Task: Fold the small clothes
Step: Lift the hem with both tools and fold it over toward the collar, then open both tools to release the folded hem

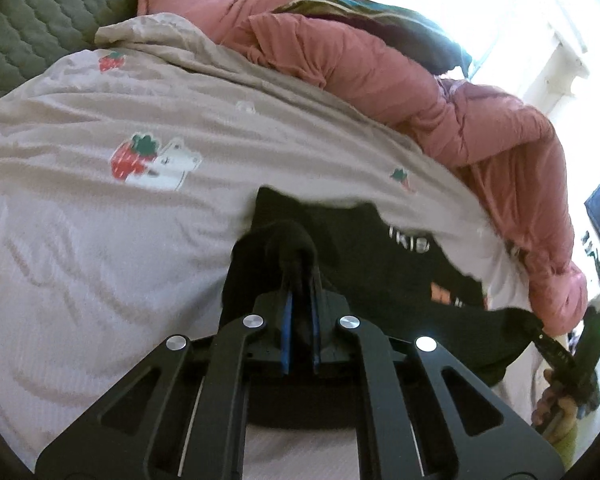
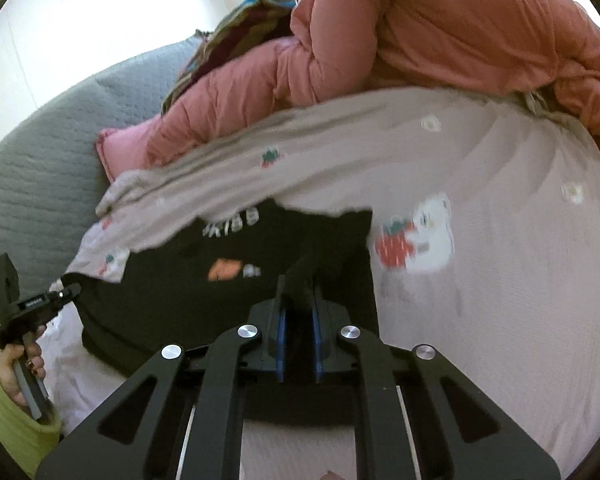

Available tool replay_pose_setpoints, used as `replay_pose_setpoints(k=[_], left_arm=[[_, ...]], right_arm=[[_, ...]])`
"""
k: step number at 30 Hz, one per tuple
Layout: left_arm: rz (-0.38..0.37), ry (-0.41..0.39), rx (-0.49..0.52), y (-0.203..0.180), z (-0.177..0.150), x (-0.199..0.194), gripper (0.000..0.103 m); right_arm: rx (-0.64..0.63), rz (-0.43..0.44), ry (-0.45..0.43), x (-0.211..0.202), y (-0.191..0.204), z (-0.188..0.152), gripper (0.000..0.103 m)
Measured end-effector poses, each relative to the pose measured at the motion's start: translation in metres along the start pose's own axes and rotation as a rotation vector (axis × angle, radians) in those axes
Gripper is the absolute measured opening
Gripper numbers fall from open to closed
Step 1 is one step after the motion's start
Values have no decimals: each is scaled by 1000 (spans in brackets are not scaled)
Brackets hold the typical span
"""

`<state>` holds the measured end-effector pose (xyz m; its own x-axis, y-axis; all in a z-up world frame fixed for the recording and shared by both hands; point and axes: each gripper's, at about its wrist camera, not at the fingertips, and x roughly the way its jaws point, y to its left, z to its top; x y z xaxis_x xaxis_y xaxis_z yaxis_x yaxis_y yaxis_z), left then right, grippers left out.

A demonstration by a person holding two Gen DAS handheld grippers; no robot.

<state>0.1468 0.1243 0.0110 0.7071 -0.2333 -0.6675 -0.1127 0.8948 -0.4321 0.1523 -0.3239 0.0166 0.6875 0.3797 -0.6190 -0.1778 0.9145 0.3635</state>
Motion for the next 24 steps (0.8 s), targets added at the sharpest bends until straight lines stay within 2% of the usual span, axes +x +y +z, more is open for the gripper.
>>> replay_pose_setpoints(k=[5,10,15,20,24], left_arm=[[-9,6,-91,5,23,23,2],[18,11,-149,11,40,52,2],[44,24,-163,16,41,80,2],[36,19,-97,17,38,88,5],[-17,3,-102,22,44,82,12]], right_arm=[[28,2,-19,19,-4,30,9],[78,-24,-4,47,-15,48,9],[90,-63,39,77,-24,53,9],[96,-95,72,94,-30,48,9],[103,-101,73,101,-30,48,13]])
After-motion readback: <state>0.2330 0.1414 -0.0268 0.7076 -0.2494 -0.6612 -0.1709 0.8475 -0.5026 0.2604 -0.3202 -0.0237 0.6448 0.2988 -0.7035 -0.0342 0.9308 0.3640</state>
